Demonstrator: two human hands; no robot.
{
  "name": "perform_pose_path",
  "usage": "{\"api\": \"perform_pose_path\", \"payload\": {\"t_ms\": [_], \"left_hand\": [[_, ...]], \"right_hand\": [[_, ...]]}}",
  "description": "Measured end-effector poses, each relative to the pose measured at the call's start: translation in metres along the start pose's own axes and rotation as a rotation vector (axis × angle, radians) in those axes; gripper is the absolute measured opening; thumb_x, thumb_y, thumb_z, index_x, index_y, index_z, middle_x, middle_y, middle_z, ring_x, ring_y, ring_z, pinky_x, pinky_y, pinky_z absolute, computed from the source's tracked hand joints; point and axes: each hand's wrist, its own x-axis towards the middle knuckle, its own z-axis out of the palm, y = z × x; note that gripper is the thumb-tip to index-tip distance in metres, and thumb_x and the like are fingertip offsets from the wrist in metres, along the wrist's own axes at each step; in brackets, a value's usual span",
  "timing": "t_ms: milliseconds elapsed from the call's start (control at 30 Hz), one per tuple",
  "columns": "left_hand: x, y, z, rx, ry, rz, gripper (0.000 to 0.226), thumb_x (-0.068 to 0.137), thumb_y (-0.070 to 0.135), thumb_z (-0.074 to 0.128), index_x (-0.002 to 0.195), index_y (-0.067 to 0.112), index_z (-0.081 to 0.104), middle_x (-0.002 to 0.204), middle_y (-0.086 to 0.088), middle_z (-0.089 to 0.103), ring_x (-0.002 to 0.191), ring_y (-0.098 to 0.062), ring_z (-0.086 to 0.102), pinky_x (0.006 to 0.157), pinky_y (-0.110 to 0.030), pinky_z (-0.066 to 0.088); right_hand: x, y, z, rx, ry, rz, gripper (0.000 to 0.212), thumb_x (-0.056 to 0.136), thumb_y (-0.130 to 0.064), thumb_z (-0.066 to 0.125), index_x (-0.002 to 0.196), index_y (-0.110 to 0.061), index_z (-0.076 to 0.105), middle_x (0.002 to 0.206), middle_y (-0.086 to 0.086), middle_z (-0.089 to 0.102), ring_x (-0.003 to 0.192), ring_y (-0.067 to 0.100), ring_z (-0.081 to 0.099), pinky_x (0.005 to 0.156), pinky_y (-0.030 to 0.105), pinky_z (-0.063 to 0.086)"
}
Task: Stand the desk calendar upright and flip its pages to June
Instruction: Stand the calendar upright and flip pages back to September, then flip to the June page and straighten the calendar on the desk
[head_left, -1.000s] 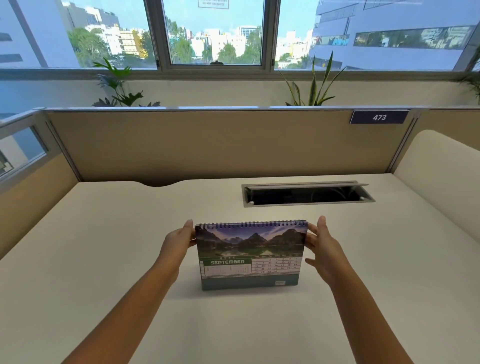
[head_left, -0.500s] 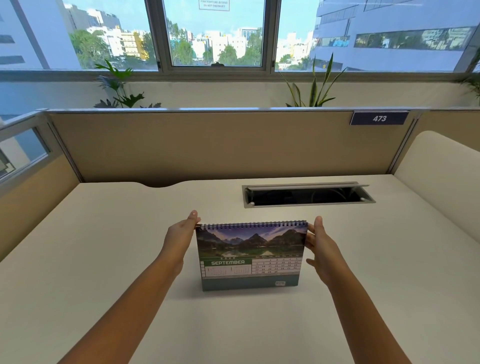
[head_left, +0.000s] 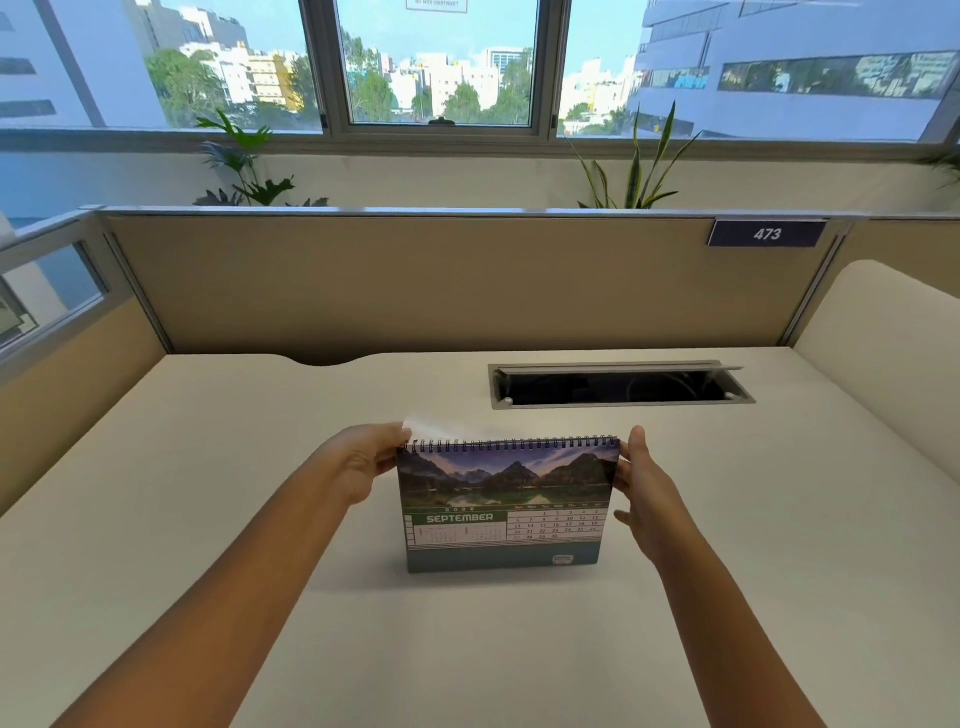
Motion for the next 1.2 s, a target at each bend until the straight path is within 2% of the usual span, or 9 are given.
{"api": "perform_pose_path", "payload": {"t_ms": [167,333,433,500,633,733,967,1133,1200], "left_hand": [[-0.004,-0.002,0.001,-0.062,-0.044,0.167,0.018,0.090,0.002,0.046,0.089,0.013,0.061,0.096,-0.009,0.064,0.087,-0.019,0.055,0.068,-0.029,0.046],[-0.006,-0.016,-0.005,-0.019,-0.098,0.237,0.018,0.088,0.008,0.051,0.079,0.017,0.064,0.100,-0.005,0.066,0.098,-0.020,0.054,0.089,-0.037,0.030],[-0.004,-0.026,-0.008,-0.091,-0.113,0.252,0.047,0.084,-0.012,0.039,0.054,0.013,0.063,0.113,-0.008,0.061,0.107,-0.028,0.052,0.088,-0.033,0.041],[-0.003,-0.030,-0.010,-0.106,-0.103,0.271,0.044,0.080,-0.017,0.031,0.065,0.009,0.064,0.110,-0.011,0.060,0.110,-0.028,0.049,0.080,-0.027,0.041],[0.000,-0.033,-0.009,0.052,0.021,0.244,0.033,0.091,0.007,0.036,0.117,0.003,0.055,0.126,-0.014,0.054,0.120,-0.027,0.046,0.099,-0.036,0.028],[0.000,-0.031,-0.005,0.153,0.027,0.207,0.033,0.094,0.022,0.036,0.113,0.004,0.056,0.123,-0.013,0.057,0.108,-0.025,0.051,0.087,-0.034,0.029],[0.009,-0.031,-0.005,0.272,0.125,0.233,0.033,0.094,0.038,0.036,0.100,0.011,0.056,0.120,-0.013,0.060,0.102,-0.021,0.051,0.087,-0.036,0.030],[0.007,-0.029,-0.001,0.275,0.118,0.262,0.049,0.091,0.047,0.037,0.117,0.008,0.054,0.120,-0.008,0.056,0.114,-0.025,0.048,0.091,-0.038,0.032],[0.004,-0.032,-0.001,0.310,0.084,0.323,0.046,0.090,0.046,0.040,0.116,0.011,0.053,0.112,-0.003,0.053,0.107,-0.021,0.047,0.087,-0.032,0.033]], "right_hand": [[-0.001,0.000,0.000,0.025,-0.017,-0.008,0.062,0.089,-0.060,0.018,0.132,-0.022,0.041,0.143,0.010,0.044,0.132,0.030,0.038,0.110,0.055,0.020],[0.002,0.001,-0.005,0.105,-0.066,0.005,0.067,0.087,-0.061,0.016,0.137,-0.021,0.038,0.144,0.011,0.043,0.134,0.032,0.036,0.111,0.055,0.019],[0.006,0.001,-0.010,0.124,-0.070,0.058,0.073,0.086,-0.063,0.018,0.135,-0.014,0.042,0.142,0.017,0.044,0.129,0.036,0.042,0.111,0.051,0.029],[0.006,0.002,-0.010,0.130,-0.055,0.059,0.068,0.087,-0.062,0.019,0.135,-0.018,0.041,0.142,0.014,0.044,0.125,0.036,0.046,0.106,0.051,0.038],[0.005,0.005,-0.006,0.140,-0.065,0.026,0.064,0.089,-0.059,0.017,0.135,-0.021,0.039,0.143,0.011,0.044,0.131,0.031,0.039,0.111,0.057,0.022],[0.005,0.004,-0.005,0.127,-0.063,0.010,0.064,0.089,-0.058,0.016,0.137,-0.020,0.037,0.143,0.011,0.044,0.132,0.031,0.037,0.112,0.057,0.019],[0.005,0.003,-0.003,0.095,-0.052,0.006,0.062,0.090,-0.056,0.017,0.136,-0.020,0.037,0.144,0.011,0.043,0.132,0.031,0.037,0.111,0.055,0.020],[0.007,0.005,-0.002,0.069,-0.049,0.002,0.060,0.091,-0.056,0.019,0.134,-0.019,0.038,0.141,0.010,0.045,0.131,0.031,0.039,0.111,0.054,0.021],[0.007,0.006,0.000,0.012,-0.041,-0.027,0.054,0.091,-0.055,0.022,0.127,-0.020,0.042,0.133,0.009,0.050,0.122,0.029,0.045,0.107,0.050,0.028]]}}
